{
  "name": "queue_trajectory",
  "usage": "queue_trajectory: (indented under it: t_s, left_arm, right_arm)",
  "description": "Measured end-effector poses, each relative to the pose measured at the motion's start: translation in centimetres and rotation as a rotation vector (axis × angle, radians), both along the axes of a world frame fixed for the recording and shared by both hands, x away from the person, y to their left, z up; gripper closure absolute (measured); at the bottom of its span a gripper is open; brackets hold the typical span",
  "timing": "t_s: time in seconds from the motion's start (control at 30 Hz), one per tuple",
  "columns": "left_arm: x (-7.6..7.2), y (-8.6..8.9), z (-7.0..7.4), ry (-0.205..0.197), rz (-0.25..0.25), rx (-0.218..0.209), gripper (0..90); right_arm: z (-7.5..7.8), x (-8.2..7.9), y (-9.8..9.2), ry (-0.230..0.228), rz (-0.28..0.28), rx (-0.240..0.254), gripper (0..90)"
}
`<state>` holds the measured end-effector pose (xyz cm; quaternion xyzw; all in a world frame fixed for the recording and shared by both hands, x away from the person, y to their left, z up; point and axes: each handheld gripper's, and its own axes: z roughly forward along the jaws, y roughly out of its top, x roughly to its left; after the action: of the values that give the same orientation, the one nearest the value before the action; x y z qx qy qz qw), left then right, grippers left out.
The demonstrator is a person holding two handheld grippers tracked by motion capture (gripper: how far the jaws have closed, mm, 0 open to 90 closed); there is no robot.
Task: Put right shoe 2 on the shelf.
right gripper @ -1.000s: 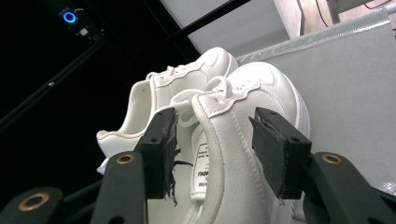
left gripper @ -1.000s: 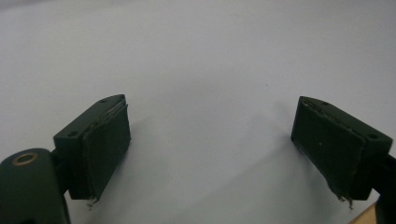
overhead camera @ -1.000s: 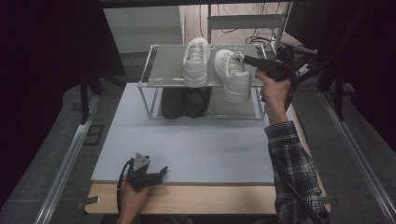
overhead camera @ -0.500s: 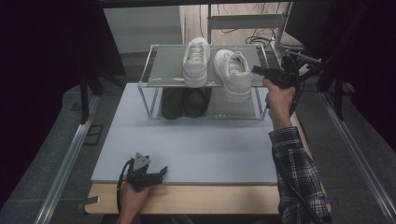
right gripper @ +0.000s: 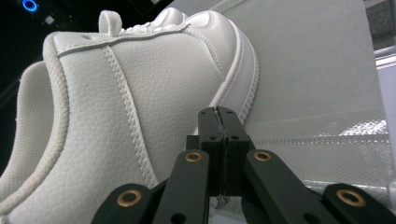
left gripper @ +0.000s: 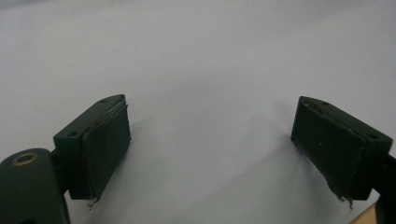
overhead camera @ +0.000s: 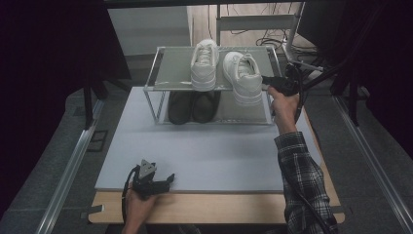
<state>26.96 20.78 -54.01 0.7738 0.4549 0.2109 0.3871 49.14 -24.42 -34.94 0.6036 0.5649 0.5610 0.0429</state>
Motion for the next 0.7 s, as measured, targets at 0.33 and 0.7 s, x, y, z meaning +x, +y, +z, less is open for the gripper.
queue_trajectory:
  t_s: [0.33,0.7]
  left_arm:
    - [0.0,0.0,0.0,-0.003,-0.001,0.0,11.6]
    - [0.0,0.0,0.0,-0.003,-0.001,0.0,11.6]
  right_arm:
    - [0.0,0.4,1.5,0.01,-0.001,-0.002,90.0]
    - [0.2,0.3,2.3,-0.008,0.017,-0.023,89.0]
